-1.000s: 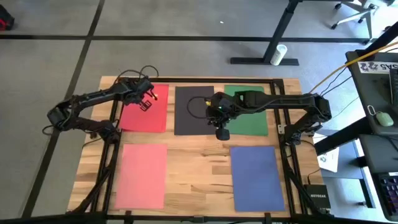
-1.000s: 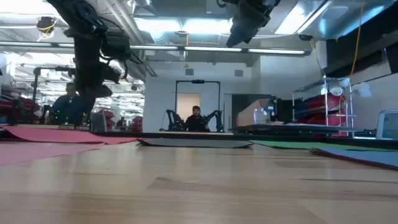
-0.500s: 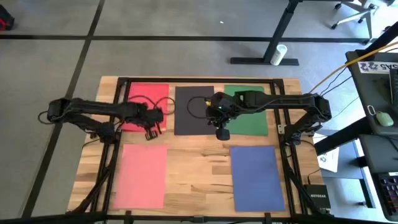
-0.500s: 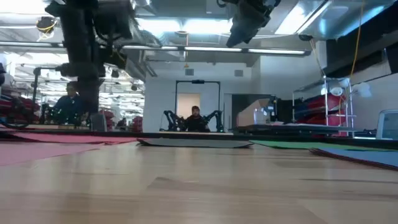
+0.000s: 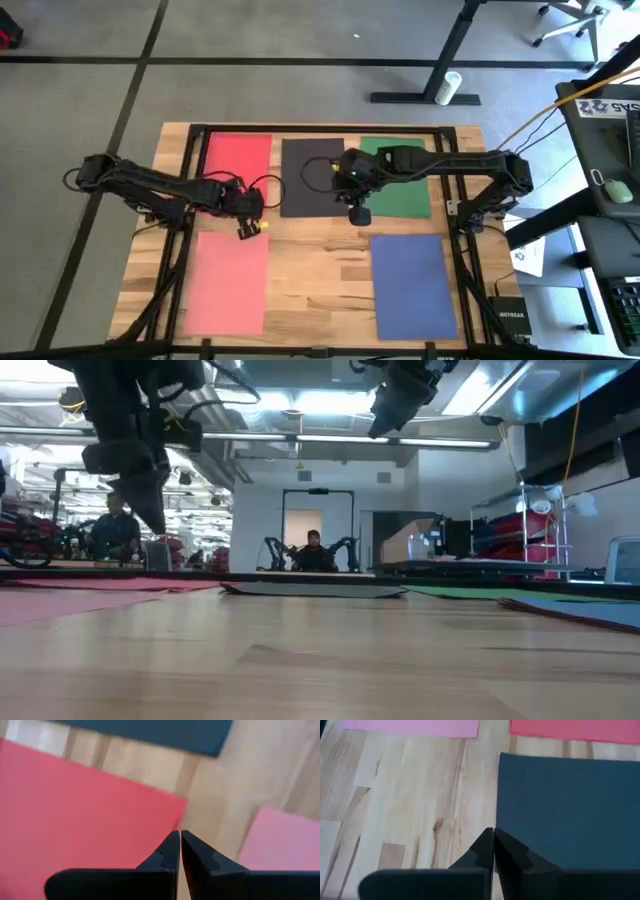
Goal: Organize paper
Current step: Move the blue paper to the bottom center of the table
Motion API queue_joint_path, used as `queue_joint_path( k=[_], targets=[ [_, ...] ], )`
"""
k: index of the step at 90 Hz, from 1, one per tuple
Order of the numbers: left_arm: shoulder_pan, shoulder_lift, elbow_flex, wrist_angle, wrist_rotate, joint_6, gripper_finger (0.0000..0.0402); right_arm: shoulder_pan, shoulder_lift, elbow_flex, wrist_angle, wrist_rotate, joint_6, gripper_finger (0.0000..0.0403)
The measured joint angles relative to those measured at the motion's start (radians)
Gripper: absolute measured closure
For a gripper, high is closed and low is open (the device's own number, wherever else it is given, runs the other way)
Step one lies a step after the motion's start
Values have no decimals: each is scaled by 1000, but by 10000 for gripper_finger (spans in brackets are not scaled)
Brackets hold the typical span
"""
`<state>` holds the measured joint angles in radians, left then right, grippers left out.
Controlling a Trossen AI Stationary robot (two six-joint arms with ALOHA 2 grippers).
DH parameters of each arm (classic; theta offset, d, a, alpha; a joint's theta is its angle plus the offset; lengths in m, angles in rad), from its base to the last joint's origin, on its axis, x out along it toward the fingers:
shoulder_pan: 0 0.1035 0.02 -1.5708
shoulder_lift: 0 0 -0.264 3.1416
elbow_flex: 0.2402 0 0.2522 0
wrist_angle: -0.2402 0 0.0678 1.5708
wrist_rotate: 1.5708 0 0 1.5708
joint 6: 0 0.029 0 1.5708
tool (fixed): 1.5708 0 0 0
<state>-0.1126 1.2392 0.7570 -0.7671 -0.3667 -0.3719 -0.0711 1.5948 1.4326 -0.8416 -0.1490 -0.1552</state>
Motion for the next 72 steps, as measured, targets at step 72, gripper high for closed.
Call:
queue_joint_path(
  k=[72],
  targets=[
    [-321, 0, -117, 802, -63, -45, 402, 313, -226, -284, -4, 119, 205, 403]
  ],
)
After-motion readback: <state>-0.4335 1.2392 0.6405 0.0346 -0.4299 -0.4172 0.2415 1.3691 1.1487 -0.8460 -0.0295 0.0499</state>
